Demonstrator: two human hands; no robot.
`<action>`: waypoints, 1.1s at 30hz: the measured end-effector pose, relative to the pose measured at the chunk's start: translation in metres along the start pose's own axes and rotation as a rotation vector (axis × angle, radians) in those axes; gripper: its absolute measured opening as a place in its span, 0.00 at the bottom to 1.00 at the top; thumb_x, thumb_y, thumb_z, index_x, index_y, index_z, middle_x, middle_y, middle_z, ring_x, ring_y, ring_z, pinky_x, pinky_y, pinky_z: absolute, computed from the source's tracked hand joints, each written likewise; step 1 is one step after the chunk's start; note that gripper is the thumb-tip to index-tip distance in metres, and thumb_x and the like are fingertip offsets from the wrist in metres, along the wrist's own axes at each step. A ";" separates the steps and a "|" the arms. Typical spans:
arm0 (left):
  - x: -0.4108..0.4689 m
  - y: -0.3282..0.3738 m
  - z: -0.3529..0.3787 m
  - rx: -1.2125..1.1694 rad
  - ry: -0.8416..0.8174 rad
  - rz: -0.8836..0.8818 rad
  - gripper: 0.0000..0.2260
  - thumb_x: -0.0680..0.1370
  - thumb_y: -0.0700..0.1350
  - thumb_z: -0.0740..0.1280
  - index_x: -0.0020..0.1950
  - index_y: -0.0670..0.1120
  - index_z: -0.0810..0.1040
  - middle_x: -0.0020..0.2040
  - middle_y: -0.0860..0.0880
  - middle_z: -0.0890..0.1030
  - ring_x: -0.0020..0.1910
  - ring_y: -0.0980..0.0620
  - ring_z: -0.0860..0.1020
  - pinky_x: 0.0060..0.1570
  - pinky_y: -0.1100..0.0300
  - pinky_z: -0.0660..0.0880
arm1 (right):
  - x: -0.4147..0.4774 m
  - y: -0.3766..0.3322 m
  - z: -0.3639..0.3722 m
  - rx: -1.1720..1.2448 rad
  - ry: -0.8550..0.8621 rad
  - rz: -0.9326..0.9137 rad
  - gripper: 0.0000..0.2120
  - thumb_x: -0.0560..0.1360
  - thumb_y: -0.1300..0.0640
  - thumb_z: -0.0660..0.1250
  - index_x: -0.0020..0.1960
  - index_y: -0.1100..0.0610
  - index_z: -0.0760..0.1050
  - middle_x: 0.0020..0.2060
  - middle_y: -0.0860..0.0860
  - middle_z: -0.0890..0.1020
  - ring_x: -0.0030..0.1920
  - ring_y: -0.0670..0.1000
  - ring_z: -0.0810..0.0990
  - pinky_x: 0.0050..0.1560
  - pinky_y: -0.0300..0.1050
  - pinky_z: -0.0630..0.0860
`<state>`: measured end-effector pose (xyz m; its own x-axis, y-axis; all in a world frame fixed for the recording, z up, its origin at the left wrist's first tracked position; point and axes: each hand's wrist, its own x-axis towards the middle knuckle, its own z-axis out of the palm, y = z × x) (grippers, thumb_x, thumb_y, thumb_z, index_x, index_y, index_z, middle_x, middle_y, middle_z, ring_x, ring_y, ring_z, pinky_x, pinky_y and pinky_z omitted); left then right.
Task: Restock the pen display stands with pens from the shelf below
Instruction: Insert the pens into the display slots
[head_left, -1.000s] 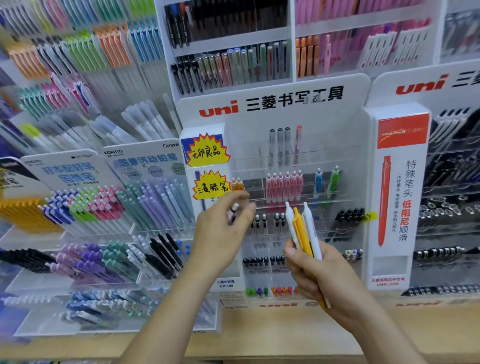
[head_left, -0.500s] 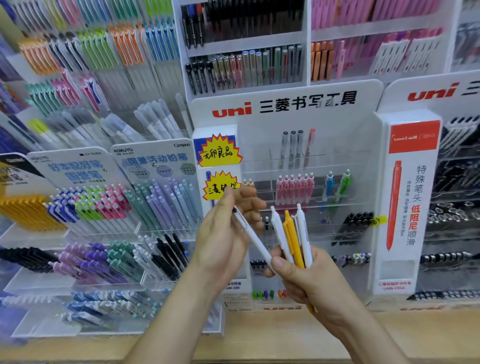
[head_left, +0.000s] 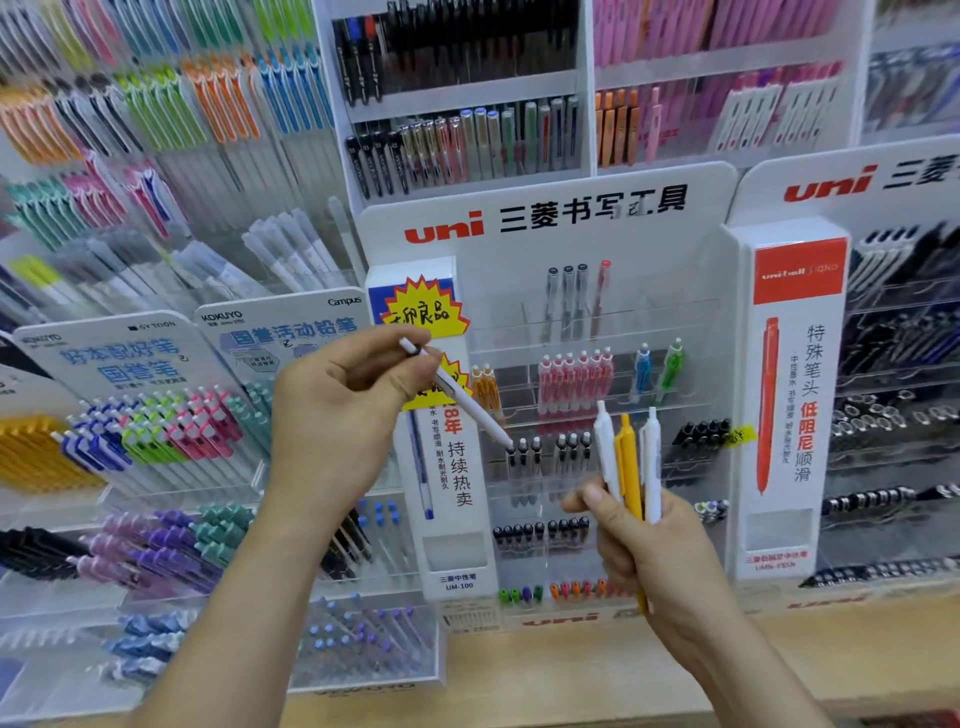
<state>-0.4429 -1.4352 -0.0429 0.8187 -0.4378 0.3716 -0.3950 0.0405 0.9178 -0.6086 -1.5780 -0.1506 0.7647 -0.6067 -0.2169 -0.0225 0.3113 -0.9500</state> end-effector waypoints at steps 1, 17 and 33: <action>0.002 -0.003 0.000 0.058 0.004 0.031 0.08 0.70 0.40 0.73 0.47 0.52 0.83 0.42 0.55 0.85 0.44 0.56 0.84 0.48 0.64 0.79 | 0.000 -0.001 -0.002 0.005 0.015 -0.005 0.12 0.73 0.52 0.69 0.41 0.61 0.83 0.24 0.53 0.62 0.24 0.49 0.59 0.24 0.38 0.57; -0.009 -0.071 0.032 0.458 -0.284 0.027 0.06 0.75 0.42 0.71 0.50 0.50 0.84 0.38 0.55 0.83 0.37 0.54 0.79 0.41 0.54 0.77 | 0.003 0.004 -0.009 0.054 -0.018 0.035 0.16 0.68 0.48 0.70 0.45 0.62 0.82 0.37 0.58 0.67 0.26 0.48 0.62 0.25 0.41 0.57; -0.010 -0.087 0.041 0.494 -0.259 -0.012 0.02 0.74 0.44 0.73 0.44 0.51 0.84 0.39 0.64 0.81 0.42 0.66 0.78 0.46 0.72 0.73 | 0.001 -0.004 -0.002 0.118 -0.088 0.079 0.11 0.79 0.58 0.62 0.58 0.58 0.78 0.33 0.54 0.72 0.24 0.47 0.63 0.22 0.39 0.58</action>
<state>-0.4339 -1.4716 -0.1321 0.7195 -0.6449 0.2577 -0.5859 -0.3644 0.7238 -0.6090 -1.5813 -0.1475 0.8170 -0.5124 -0.2644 -0.0128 0.4423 -0.8968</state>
